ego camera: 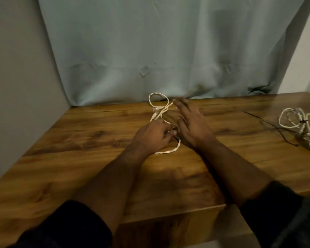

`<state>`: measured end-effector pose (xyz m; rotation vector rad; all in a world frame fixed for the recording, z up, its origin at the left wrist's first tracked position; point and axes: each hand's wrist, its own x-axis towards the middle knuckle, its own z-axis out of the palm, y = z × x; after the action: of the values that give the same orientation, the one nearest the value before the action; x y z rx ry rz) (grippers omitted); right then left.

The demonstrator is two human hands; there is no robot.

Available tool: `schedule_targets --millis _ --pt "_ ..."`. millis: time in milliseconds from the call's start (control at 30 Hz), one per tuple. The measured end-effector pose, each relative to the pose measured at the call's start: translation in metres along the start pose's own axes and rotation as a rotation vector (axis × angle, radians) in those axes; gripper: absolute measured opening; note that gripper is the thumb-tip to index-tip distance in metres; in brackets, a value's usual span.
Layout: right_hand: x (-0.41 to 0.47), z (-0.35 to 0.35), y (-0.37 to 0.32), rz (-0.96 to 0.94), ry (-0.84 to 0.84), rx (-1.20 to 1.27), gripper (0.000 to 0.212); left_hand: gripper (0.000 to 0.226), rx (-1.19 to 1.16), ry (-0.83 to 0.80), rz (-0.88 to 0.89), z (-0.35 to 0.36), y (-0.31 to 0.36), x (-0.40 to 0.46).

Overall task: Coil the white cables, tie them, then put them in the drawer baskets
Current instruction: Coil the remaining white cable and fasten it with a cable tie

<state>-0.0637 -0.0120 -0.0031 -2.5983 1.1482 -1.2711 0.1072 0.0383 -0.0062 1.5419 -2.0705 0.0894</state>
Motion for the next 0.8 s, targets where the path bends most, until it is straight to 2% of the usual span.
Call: schedule_targets --millis 67,133,267,333,433,500,633,733,800 --pt "0.007 0.009 0.006 -0.1 -0.158 -0.059 0.054 0.023 0.008 -0.009 0.026 0.001 0.001 0.0" --pt "0.013 0.017 0.012 -0.121 -0.269 -0.029 0.05 0.025 0.005 -0.01 -0.008 0.001 0.0 0.0" --pt "0.016 0.02 0.017 -0.044 -0.3 -0.193 0.056 0.037 0.088 -0.007 -0.213 0.0 0.0 0.002" --pt "0.015 0.02 0.016 -0.014 -0.297 -0.268 0.045 0.043 0.089 -0.004 -0.329 -0.001 -0.001 0.002" --pt "0.013 0.016 0.011 -0.005 -0.174 -0.258 0.026 0.042 0.123 0.014 -0.45 -0.003 -0.002 0.002" --pt "0.012 0.009 0.009 0.059 -0.017 -0.138 0.015 0.037 0.172 0.054 -0.539 -0.007 -0.004 0.001" --pt "0.008 -0.012 0.017 0.222 0.327 0.117 0.026 0.03 0.24 0.192 -0.74 -0.018 -0.016 -0.004" --pt "0.001 -0.013 0.017 0.343 0.297 0.213 0.027 0.039 0.372 0.283 -0.651 -0.019 -0.018 -0.005" --pt "-0.002 -0.01 0.008 0.284 0.206 0.261 0.021 0.037 0.366 0.352 -0.432 -0.018 -0.01 -0.003"
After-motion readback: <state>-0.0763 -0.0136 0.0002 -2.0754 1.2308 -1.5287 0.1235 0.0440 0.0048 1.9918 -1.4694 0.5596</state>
